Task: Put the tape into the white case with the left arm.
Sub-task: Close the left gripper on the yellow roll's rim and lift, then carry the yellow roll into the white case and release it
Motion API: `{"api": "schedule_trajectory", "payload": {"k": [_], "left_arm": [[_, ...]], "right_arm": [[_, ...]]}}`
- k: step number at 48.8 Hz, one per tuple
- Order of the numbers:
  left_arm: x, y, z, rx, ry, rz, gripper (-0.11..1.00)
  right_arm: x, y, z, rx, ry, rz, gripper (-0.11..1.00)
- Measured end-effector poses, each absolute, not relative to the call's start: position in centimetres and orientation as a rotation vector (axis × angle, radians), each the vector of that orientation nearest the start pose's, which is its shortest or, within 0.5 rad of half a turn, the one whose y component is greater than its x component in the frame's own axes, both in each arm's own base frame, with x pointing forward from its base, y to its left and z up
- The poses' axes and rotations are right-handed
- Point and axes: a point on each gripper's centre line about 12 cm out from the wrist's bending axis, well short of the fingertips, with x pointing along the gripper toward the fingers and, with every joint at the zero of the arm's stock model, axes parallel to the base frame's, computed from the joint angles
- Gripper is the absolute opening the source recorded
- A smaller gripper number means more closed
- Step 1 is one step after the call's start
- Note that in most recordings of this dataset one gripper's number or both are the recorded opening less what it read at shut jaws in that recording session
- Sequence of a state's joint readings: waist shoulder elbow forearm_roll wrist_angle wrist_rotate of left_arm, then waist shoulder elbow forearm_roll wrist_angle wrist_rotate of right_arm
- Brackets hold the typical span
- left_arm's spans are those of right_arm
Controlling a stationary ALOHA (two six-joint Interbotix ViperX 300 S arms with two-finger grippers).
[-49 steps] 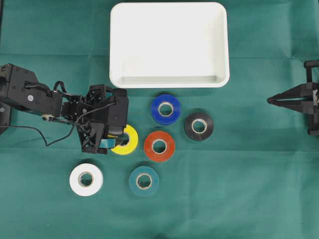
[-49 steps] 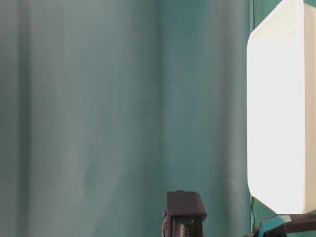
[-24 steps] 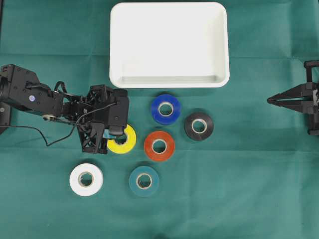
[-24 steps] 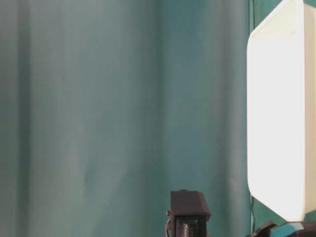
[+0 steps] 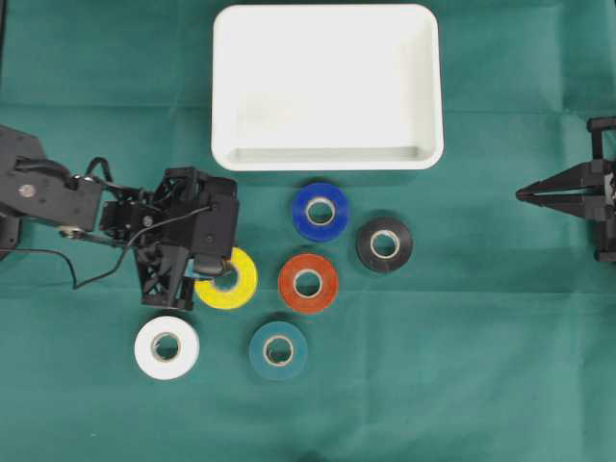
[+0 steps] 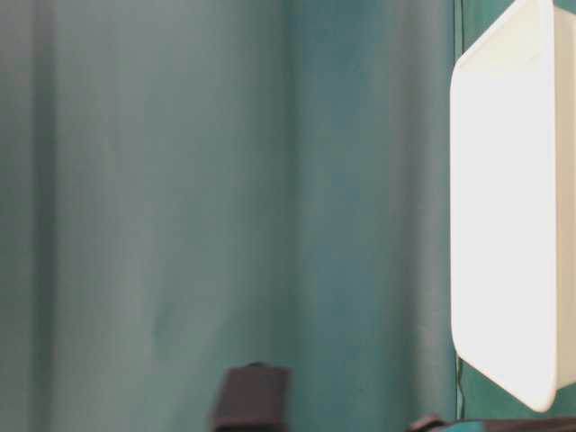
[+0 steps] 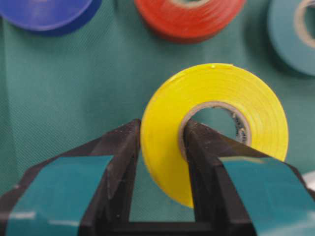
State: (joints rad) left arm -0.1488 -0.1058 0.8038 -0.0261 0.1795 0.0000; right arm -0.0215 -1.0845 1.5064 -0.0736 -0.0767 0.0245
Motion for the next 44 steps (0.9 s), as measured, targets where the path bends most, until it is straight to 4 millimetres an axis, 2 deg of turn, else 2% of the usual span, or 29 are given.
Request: {"api": "schedule_trajectory", "payload": {"k": [9,16,34,44], "left_arm": [[32.3,-5.0,16.5,0.039,0.867,-0.135,0.26],[32.3,-4.4,16.7,0.029,0.866,-0.118,0.26],[33.3,0.6,17.5,-0.024,0.842,0.02,0.26],[33.6,4.5,18.2,-0.06,0.822,0.122,0.26]], "right_arm": [[14.8,-0.3,15.7,-0.044,0.346,-0.007,-0.09],[14.8,-0.3,15.7,-0.044,0.346,-0.007,-0.09],[14.8,-0.3,15.7,-0.042,0.347,-0.007,-0.09],[14.8,-0.3,15.7,-0.042,0.346,-0.008,-0.09]]}}
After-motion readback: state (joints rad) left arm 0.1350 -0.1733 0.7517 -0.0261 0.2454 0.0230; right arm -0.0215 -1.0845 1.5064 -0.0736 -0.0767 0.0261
